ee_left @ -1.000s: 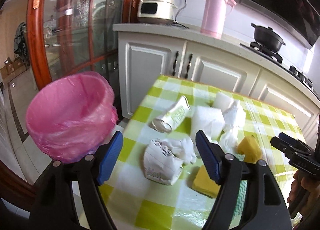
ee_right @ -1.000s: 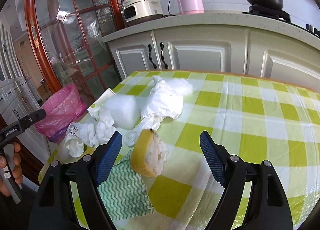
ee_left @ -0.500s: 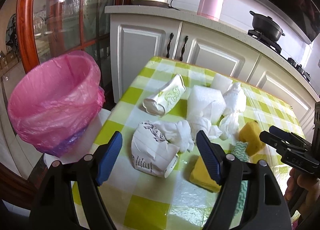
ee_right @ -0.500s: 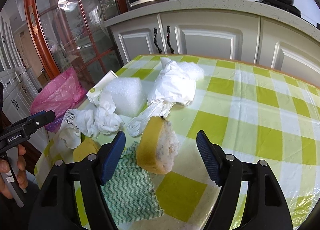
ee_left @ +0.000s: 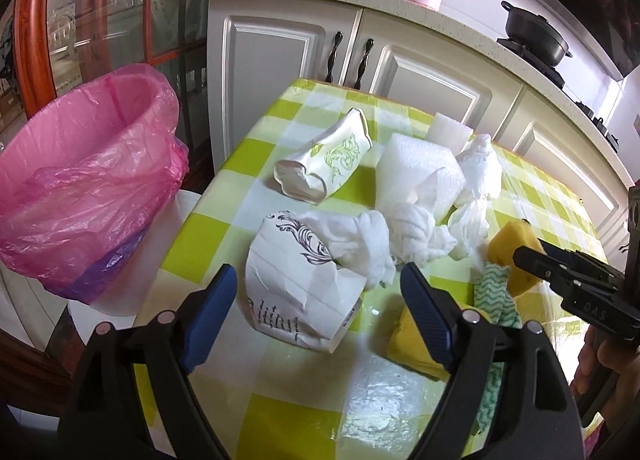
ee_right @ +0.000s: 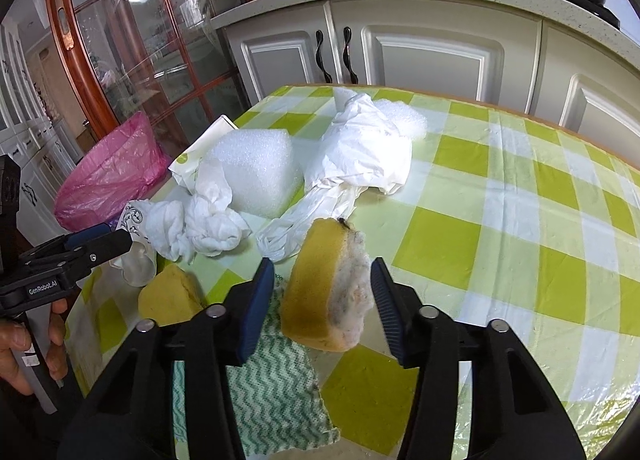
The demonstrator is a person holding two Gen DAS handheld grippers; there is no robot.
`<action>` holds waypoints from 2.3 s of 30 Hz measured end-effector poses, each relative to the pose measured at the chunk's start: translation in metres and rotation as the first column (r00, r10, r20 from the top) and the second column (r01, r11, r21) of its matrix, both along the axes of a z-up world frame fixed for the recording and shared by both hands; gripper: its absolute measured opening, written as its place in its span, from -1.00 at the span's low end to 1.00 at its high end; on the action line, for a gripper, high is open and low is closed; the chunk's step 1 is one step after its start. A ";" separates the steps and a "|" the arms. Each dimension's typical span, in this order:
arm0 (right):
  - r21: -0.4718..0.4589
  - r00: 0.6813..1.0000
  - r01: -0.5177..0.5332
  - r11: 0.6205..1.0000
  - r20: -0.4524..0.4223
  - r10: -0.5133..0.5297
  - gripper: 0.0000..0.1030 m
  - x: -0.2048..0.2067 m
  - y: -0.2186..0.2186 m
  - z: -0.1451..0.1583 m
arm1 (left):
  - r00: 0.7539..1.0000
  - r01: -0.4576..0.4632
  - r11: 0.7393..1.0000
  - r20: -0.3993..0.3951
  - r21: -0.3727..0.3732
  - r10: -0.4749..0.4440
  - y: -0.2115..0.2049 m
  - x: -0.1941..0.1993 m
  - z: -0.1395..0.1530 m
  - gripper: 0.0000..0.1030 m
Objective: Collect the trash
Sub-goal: 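Grasp the white paper cup with the left tool while the right tool grasps a yellow sponge, then carry the paper cup and sponge over the bin and open both tools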
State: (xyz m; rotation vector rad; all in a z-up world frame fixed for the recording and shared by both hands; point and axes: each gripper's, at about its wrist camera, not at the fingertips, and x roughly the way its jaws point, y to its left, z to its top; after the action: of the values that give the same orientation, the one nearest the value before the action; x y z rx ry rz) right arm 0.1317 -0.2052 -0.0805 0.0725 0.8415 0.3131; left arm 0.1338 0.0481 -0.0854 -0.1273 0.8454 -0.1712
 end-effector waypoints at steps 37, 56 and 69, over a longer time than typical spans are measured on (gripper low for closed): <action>0.017 0.994 0.028 0.999 0.102 -0.029 -0.49 -0.015 -0.013 0.035 | 0.995 0.003 1.000 0.103 0.004 -0.003 0.001 -0.017 0.044 0.27; 0.029 0.986 0.011 1.000 0.169 -0.016 -0.49 -0.018 -0.003 0.063 | 0.981 -0.044 0.999 0.188 -0.012 0.045 0.026 -0.031 0.076 0.28; 0.030 0.975 -0.048 0.998 0.217 0.040 -0.49 0.000 0.029 0.087 | 0.960 -0.135 0.991 0.246 -0.020 0.136 0.072 -0.029 0.097 0.28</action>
State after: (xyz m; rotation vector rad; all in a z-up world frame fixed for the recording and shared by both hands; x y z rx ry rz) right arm 0.1320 -0.1759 0.0065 0.0517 0.6222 0.3707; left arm 0.1050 0.1202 0.0117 -0.1632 0.5853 -0.0578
